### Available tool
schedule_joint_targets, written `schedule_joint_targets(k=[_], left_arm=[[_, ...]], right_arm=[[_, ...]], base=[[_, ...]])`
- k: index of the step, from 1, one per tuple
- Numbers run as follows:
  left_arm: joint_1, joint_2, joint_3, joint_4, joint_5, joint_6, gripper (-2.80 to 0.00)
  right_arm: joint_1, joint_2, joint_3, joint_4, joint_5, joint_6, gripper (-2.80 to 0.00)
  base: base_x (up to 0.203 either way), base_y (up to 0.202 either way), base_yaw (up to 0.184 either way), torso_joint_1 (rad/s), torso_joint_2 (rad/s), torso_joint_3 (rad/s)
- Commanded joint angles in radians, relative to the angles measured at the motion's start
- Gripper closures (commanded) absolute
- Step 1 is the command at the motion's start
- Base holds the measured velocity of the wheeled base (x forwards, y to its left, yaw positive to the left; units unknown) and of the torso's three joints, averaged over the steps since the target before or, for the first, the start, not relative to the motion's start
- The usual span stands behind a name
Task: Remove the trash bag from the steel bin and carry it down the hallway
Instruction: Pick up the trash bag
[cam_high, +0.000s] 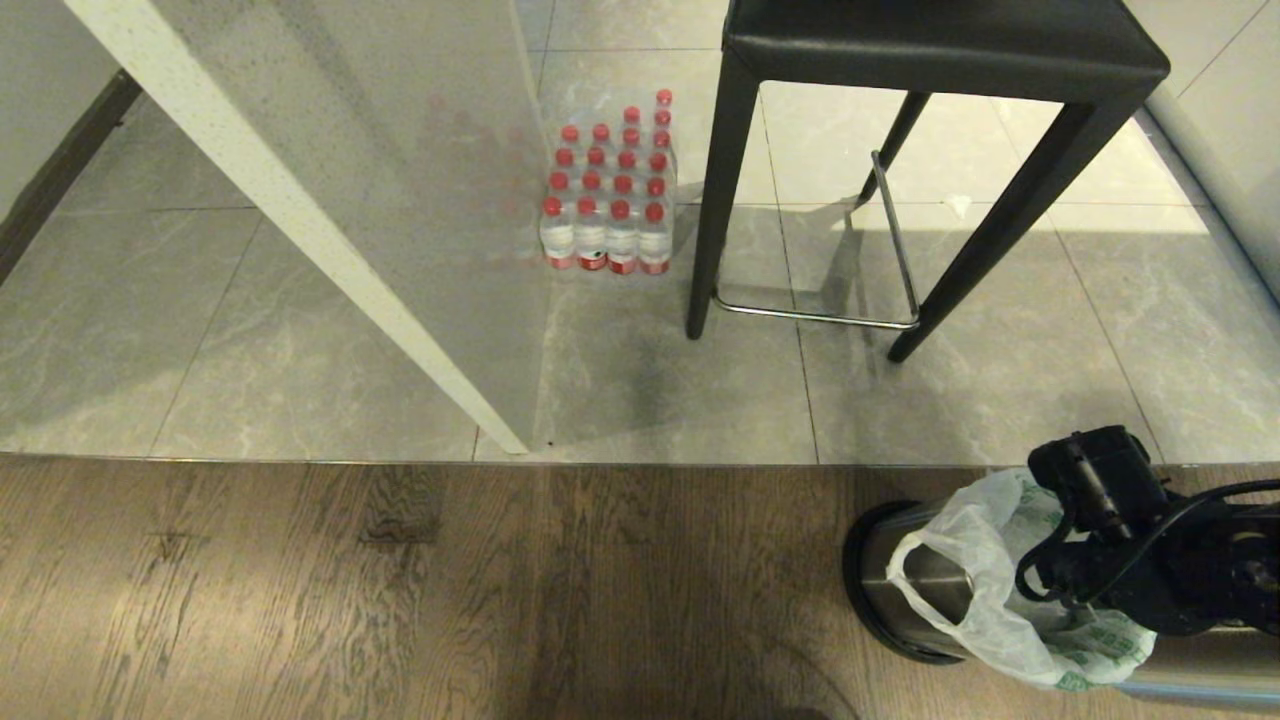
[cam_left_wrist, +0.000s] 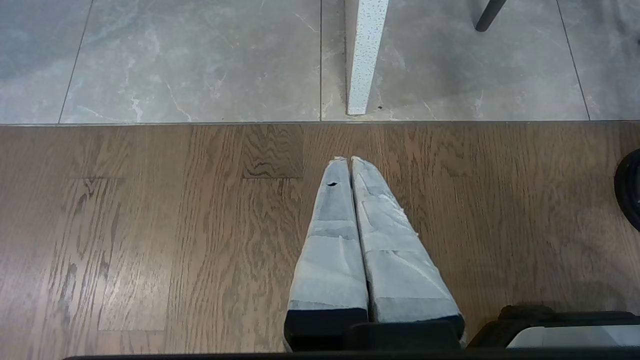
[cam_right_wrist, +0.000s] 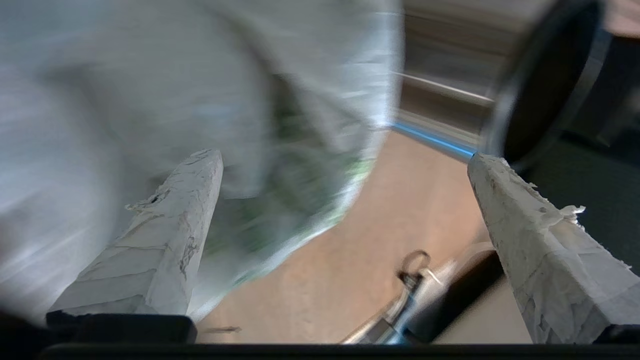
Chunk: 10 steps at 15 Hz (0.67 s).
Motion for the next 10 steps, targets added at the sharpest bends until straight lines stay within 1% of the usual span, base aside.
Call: schedule_joint_targets(k=[1, 2, 4, 5, 8, 10], left_arm=[[0.000, 0.000, 0.000, 0.000, 0.000, 0.000, 0.00], [0.000, 0.000, 0.000, 0.000, 0.000, 0.000, 0.00], [0.000, 0.000, 0.000, 0.000, 0.000, 0.000, 0.00], [0.000, 0.000, 0.000, 0.000, 0.000, 0.000, 0.00], [0.000, 0.000, 0.000, 0.000, 0.000, 0.000, 0.00], [0.000, 0.000, 0.000, 0.000, 0.000, 0.000, 0.00]], right_arm=[[0.072, -0.062, -0.005, 0.081, 0.041, 0.054, -2.80], [0.095, -0.062, -0.015, 0.123, 0.062, 0.096, -2.80], [0.131, -0.044, -0.046, 0.155, 0.091, 0.135, -2.80], [0.135, -0.027, -0.050, 0.157, 0.115, 0.137, -2.80], [0.142, 0.037, -0.096, 0.153, 0.152, 0.140, -2.80], [0.142, 0.070, -0.104, 0.145, 0.157, 0.140, -2.80]], base=[[0.000, 0.000, 0.000, 0.000, 0.00, 0.000], [0.000, 0.000, 0.000, 0.000, 0.00, 0.000], [0.000, 0.000, 0.000, 0.000, 0.00, 0.000], [0.000, 0.000, 0.000, 0.000, 0.00, 0.000], [0.000, 0.000, 0.000, 0.000, 0.00, 0.000], [0.000, 0.000, 0.000, 0.000, 0.00, 0.000]])
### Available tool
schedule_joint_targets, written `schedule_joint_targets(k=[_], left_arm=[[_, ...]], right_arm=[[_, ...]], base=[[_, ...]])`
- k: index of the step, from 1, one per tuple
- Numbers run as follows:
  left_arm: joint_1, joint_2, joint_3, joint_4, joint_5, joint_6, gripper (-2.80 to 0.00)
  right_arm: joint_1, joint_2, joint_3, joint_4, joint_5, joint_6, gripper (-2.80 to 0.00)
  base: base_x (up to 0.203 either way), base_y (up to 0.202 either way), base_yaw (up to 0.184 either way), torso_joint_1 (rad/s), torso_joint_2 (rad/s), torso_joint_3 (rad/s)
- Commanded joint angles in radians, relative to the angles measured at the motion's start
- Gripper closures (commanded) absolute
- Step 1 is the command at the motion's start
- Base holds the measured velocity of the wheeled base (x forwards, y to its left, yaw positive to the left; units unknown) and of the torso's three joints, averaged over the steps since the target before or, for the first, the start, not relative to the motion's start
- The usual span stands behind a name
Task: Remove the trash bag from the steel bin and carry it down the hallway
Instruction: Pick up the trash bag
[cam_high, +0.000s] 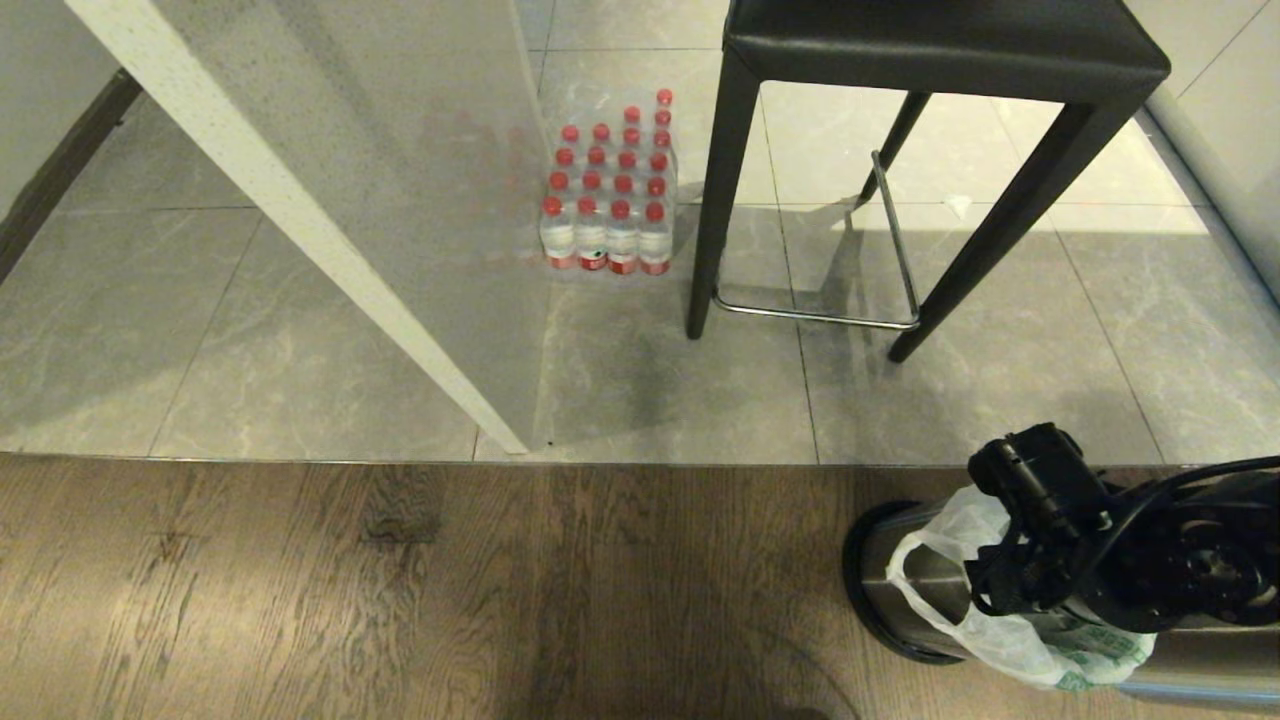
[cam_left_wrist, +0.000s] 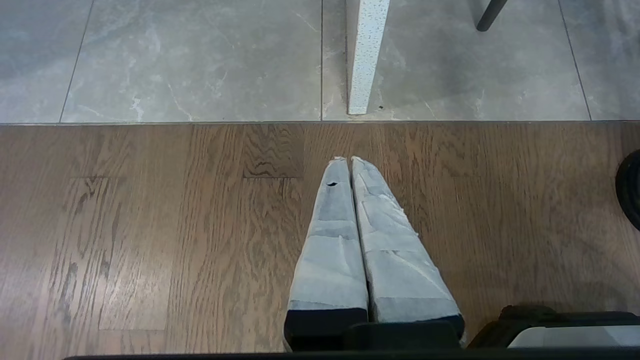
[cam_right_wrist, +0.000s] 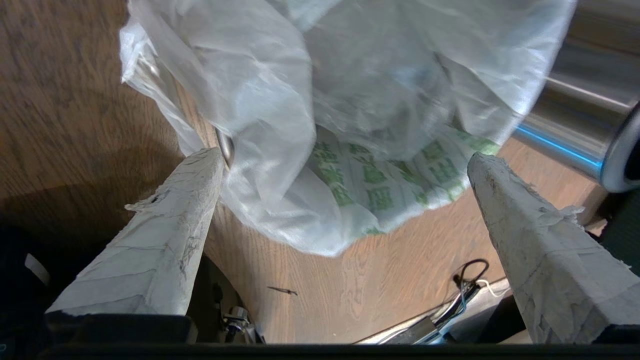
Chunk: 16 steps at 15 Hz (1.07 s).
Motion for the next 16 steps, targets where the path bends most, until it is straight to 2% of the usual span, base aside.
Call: schedule_joint_targets(k=[1, 10, 14, 16], left_arm=[[0.000, 0.000, 0.000, 0.000, 0.000, -0.001, 0.00], [0.000, 0.000, 0.000, 0.000, 0.000, -0.001, 0.00], [0.000, 0.000, 0.000, 0.000, 0.000, -0.001, 0.00], [0.000, 0.000, 0.000, 0.000, 0.000, -0.001, 0.00]], right_arm=[[0.001, 0.054, -0.014, -0.004, -0.002, 0.001, -2.80], [-0.018, 0.091, -0.017, -0.010, -0.013, -0.009, -2.80], [-0.032, 0.099, -0.017, -0.006, -0.070, -0.012, -2.80], [-0.032, 0.087, -0.020, 0.000, -0.073, -0.014, -2.80]], base=[[0.000, 0.000, 0.000, 0.000, 0.00, 0.000], [0.000, 0.000, 0.000, 0.000, 0.00, 0.000], [0.000, 0.000, 0.000, 0.000, 0.00, 0.000], [0.000, 0.000, 0.000, 0.000, 0.00, 0.000]])
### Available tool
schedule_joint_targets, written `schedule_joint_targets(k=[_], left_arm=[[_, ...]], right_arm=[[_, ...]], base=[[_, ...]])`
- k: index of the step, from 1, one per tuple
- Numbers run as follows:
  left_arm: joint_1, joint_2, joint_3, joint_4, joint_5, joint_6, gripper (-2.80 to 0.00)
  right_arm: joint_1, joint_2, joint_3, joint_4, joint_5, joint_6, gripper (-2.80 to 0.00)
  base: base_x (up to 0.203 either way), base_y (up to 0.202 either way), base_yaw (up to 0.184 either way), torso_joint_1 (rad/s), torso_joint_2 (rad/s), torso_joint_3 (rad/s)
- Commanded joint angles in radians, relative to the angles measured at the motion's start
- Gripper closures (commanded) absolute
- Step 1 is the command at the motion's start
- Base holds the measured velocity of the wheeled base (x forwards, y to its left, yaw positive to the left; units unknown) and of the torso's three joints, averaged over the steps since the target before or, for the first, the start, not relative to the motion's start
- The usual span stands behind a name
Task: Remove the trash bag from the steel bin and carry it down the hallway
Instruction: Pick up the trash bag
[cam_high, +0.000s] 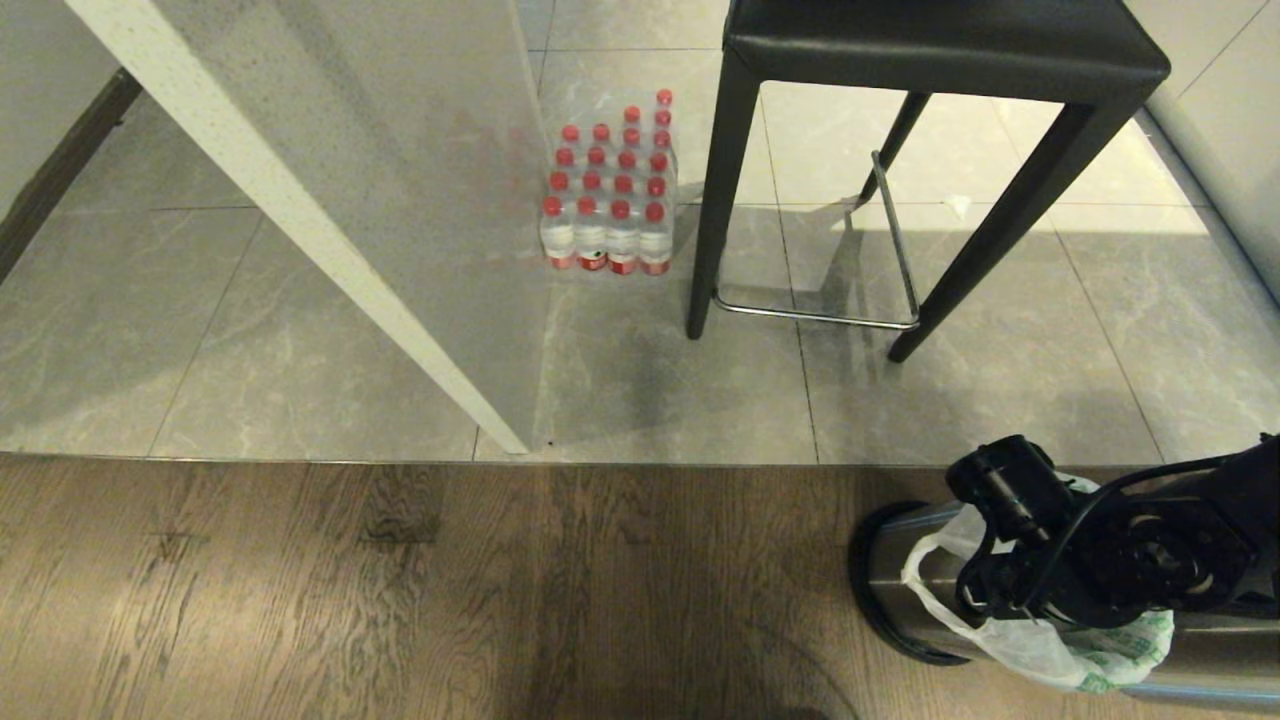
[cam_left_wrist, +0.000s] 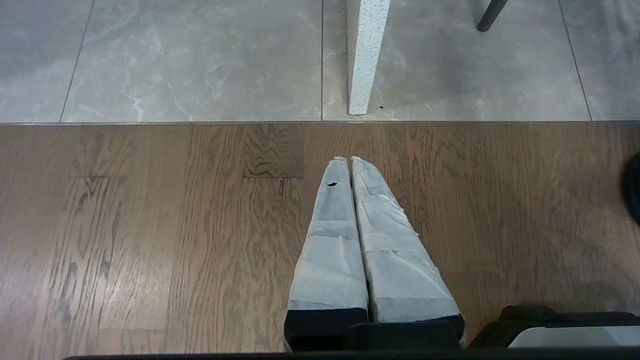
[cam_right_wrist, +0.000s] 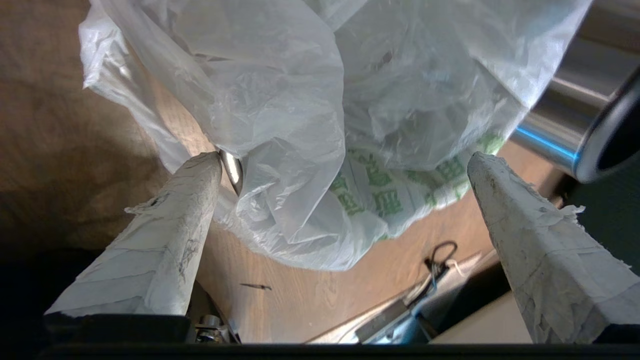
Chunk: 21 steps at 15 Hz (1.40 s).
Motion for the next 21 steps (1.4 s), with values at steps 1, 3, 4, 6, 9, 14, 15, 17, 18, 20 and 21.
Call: schedule_joint_targets(k=[1, 3, 4, 6, 9, 14, 15, 17, 18, 20, 21], left_arm=[[0.000, 0.000, 0.000, 0.000, 0.000, 0.000, 0.00], [0.000, 0.000, 0.000, 0.000, 0.000, 0.000, 0.00], [0.000, 0.000, 0.000, 0.000, 0.000, 0.000, 0.00], [0.000, 0.000, 0.000, 0.000, 0.000, 0.000, 0.00], [0.000, 0.000, 0.000, 0.000, 0.000, 0.000, 0.00], [0.000, 0.000, 0.000, 0.000, 0.000, 0.000, 0.00], [0.000, 0.000, 0.000, 0.000, 0.000, 0.000, 0.00], [0.000, 0.000, 0.000, 0.000, 0.000, 0.000, 0.00], [0.000, 0.000, 0.000, 0.000, 0.000, 0.000, 0.00], [0.000, 0.000, 0.000, 0.000, 0.000, 0.000, 0.00], [0.000, 0.000, 0.000, 0.000, 0.000, 0.000, 0.00]], right_arm=[[0.000, -0.011, -0.002, -0.001, -0.007, 0.000, -2.80], [0.000, -0.013, 0.001, 0.005, -0.007, 0.002, -2.80], [0.000, -0.014, 0.002, 0.005, -0.009, 0.003, -2.80], [0.000, -0.024, 0.009, 0.005, -0.007, 0.001, -2.80], [-0.003, -0.034, 0.030, 0.005, -0.012, 0.006, -2.80], [-0.006, -0.069, 0.071, 0.013, -0.014, -0.004, -2.80], [-0.006, -0.070, 0.071, 0.014, -0.013, -0.004, -2.80], [-0.006, -0.069, 0.076, 0.014, -0.015, -0.003, -2.80], [-0.006, -0.065, 0.076, 0.013, -0.013, -0.001, -2.80], [-0.008, -0.059, 0.071, 0.014, -0.012, 0.000, -2.80], [-0.009, -0.057, 0.066, 0.014, -0.009, 0.002, -2.80]], base=[[0.000, 0.000, 0.000, 0.000, 0.00, 0.000], [0.000, 0.000, 0.000, 0.000, 0.00, 0.000], [0.000, 0.000, 0.000, 0.000, 0.00, 0.000], [0.000, 0.000, 0.000, 0.000, 0.00, 0.000], [0.000, 0.000, 0.000, 0.000, 0.00, 0.000], [0.000, 0.000, 0.000, 0.000, 0.00, 0.000], [0.000, 0.000, 0.000, 0.000, 0.00, 0.000], [0.000, 0.000, 0.000, 0.000, 0.00, 0.000], [0.000, 0.000, 0.000, 0.000, 0.00, 0.000], [0.000, 0.000, 0.000, 0.000, 0.00, 0.000], [0.000, 0.000, 0.000, 0.000, 0.00, 0.000]])
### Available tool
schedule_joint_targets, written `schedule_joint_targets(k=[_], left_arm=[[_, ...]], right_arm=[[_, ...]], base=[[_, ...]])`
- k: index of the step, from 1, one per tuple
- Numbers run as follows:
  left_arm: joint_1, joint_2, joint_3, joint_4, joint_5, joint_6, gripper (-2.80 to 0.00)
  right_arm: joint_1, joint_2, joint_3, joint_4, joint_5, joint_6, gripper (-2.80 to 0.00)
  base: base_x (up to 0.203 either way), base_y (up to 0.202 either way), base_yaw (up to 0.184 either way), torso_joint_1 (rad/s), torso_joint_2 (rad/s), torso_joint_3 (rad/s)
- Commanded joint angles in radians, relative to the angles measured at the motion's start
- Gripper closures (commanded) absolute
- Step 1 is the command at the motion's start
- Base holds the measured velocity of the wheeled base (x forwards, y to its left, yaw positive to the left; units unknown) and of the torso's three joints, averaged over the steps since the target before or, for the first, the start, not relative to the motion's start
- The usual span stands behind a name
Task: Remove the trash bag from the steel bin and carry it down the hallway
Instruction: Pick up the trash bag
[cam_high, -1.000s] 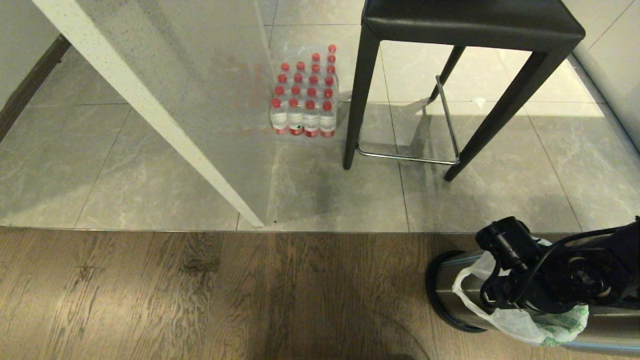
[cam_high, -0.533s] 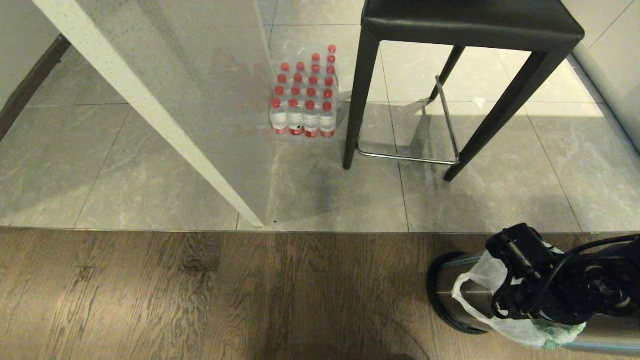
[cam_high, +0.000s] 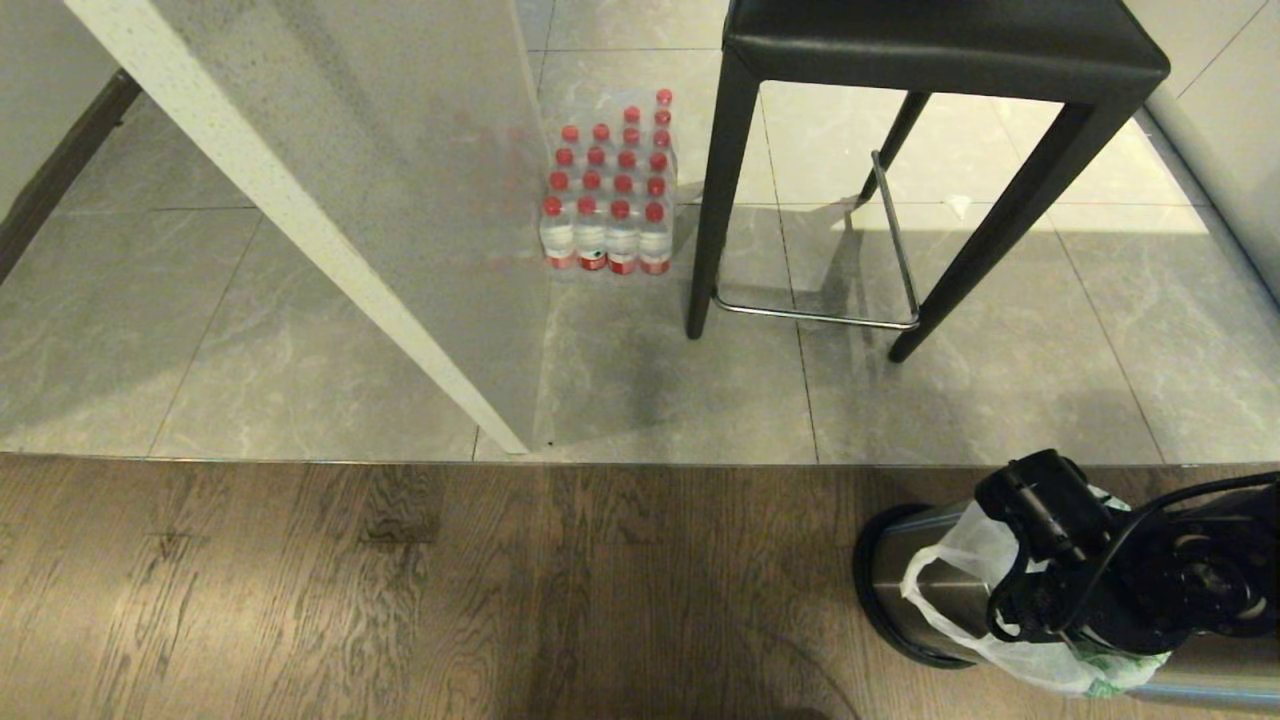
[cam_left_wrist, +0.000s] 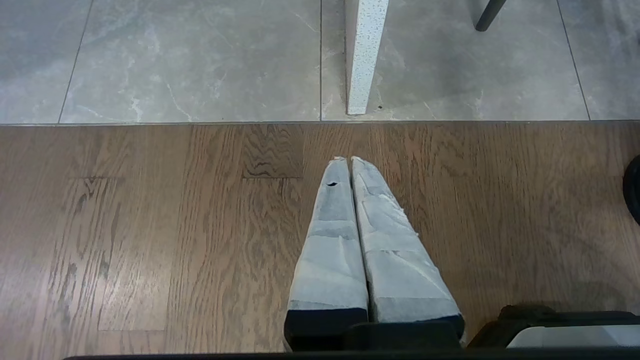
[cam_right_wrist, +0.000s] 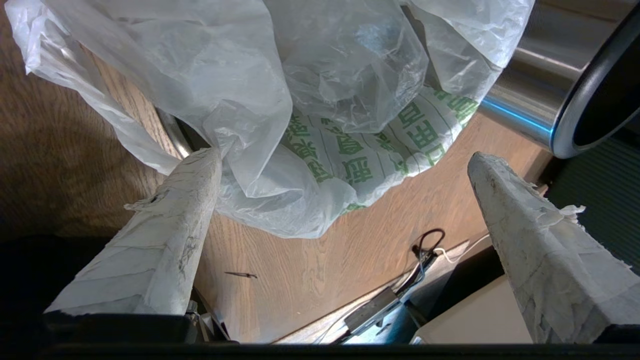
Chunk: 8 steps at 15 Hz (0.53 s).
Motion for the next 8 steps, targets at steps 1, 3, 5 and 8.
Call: schedule_joint_targets(k=[1, 3, 5, 8], left_arm=[[0.000, 0.000, 0.000, 0.000, 0.000, -0.001, 0.00], [0.000, 0.000, 0.000, 0.000, 0.000, -0.001, 0.00], [0.000, 0.000, 0.000, 0.000, 0.000, -0.001, 0.00], [0.000, 0.000, 0.000, 0.000, 0.000, -0.001, 0.00]], right_arm=[[-0.001, 0.006, -0.012, -0.002, 0.001, 0.003, -2.80], [-0.003, 0.011, -0.013, -0.002, 0.004, 0.003, -2.80], [-0.012, 0.021, -0.015, -0.003, 0.004, 0.003, -2.80], [-0.026, 0.034, -0.016, -0.003, 0.010, 0.003, -2.80]], base=[[0.000, 0.000, 0.000, 0.000, 0.00, 0.000], [0.000, 0.000, 0.000, 0.000, 0.00, 0.000], [0.000, 0.000, 0.000, 0.000, 0.00, 0.000], [0.000, 0.000, 0.000, 0.000, 0.00, 0.000]])
